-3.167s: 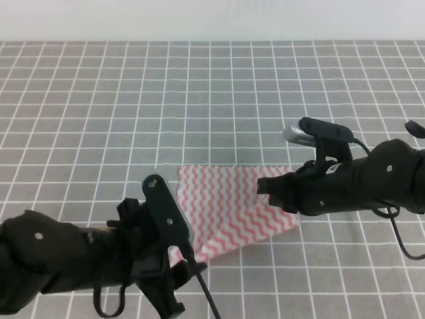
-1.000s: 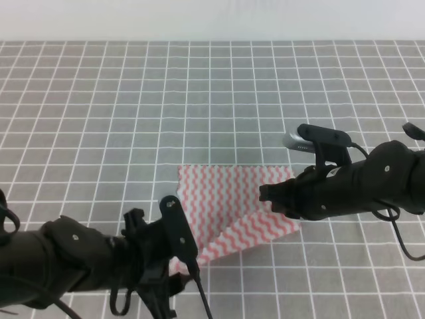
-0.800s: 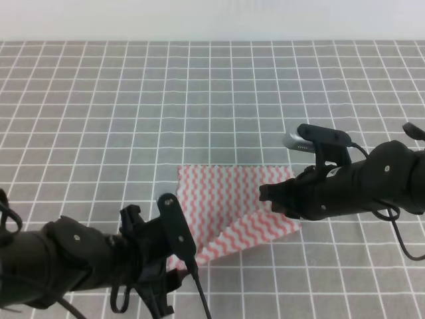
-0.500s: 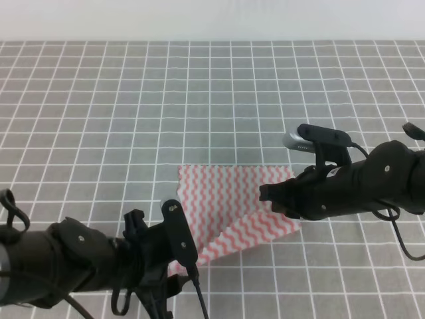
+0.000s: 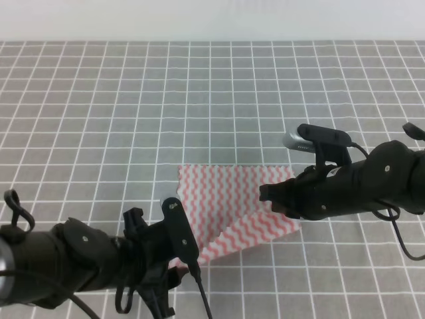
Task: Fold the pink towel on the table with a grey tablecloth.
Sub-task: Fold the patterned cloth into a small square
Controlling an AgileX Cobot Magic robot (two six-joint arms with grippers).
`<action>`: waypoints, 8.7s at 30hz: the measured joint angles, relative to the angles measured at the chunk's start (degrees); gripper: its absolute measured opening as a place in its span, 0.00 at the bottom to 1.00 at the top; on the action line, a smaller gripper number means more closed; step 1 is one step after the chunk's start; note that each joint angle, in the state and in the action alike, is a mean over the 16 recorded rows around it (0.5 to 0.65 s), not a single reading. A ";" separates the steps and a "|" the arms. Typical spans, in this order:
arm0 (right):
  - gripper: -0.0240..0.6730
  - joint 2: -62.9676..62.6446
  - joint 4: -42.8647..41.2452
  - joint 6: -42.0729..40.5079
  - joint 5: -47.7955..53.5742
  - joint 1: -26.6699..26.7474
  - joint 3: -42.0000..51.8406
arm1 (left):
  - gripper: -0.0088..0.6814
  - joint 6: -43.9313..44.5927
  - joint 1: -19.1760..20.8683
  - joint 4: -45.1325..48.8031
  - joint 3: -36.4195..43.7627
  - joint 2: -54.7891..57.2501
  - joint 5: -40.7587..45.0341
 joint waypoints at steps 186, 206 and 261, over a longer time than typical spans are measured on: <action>0.01 12.30 3.95 -4.46 1.46 -8.53 -12.01 | 0.02 4.94 4.14 -32.11 -27.54 13.83 0.98; 0.02 12.30 5.40 -4.47 -0.02 -8.53 -12.02 | 0.01 5.04 4.24 -32.01 -27.57 14.63 -3.74; 0.01 14.82 4.71 -7.29 16.78 -7.41 -21.26 | 0.01 -15.03 17.30 -27.49 -20.15 10.56 22.82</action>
